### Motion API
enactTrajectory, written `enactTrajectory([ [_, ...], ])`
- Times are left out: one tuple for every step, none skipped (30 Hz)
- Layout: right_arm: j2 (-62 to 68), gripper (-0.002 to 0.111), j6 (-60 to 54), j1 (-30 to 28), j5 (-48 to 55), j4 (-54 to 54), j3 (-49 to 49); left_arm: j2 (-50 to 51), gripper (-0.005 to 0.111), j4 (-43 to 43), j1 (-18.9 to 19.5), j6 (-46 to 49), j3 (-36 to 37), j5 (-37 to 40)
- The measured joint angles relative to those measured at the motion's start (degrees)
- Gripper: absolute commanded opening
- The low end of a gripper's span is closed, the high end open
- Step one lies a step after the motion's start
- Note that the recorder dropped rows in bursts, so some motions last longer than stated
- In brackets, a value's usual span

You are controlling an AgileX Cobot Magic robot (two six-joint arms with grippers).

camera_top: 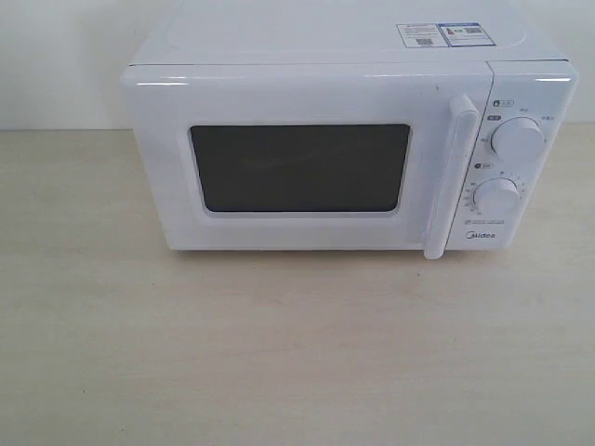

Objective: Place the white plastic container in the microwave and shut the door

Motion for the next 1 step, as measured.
enactTrajectory([
  [0.00,0.000,0.00,0.00,0.00,0.00,0.00,0.00,0.004,0.00,0.00,0.00,0.00,0.00],
])
